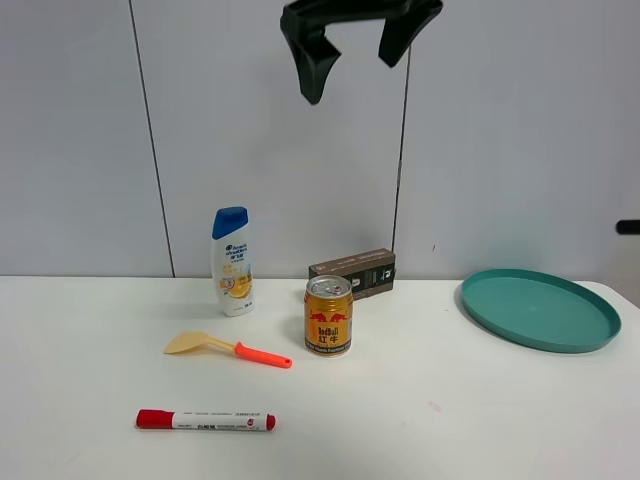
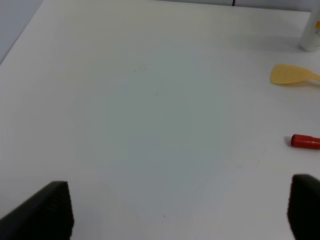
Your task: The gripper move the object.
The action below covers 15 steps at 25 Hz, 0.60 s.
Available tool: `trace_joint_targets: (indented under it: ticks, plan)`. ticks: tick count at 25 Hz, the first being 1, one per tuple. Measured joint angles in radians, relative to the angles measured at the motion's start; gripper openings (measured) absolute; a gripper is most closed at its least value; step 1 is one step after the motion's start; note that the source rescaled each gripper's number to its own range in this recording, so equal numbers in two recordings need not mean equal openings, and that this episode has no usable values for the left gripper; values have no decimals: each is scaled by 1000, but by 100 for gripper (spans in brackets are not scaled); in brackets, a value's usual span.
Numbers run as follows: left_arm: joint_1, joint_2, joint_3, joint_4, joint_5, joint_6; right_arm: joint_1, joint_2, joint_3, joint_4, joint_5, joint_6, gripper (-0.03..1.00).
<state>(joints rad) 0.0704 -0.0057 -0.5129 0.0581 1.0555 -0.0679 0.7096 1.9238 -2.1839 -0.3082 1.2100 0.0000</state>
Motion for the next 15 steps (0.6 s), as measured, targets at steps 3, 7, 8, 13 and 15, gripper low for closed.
trace_joint_targets:
  ticks: [3,7,8,13,15]
  plan:
    - [0,0,0,0,0,0,0,-65,-1,-11,0,26,100]
    - [0,0,0,0,0,0,0,-148,-1,-88,0,31,100]
    - [0,0,0,0,0,0,0,-164,-1,-124,0,31,100]
    - [0,0,0,0,0,0,-21,-248,-1,-282,1,31,100]
    - [0,0,0,0,0,0,-58,-285,-1,-307,1,31,100]
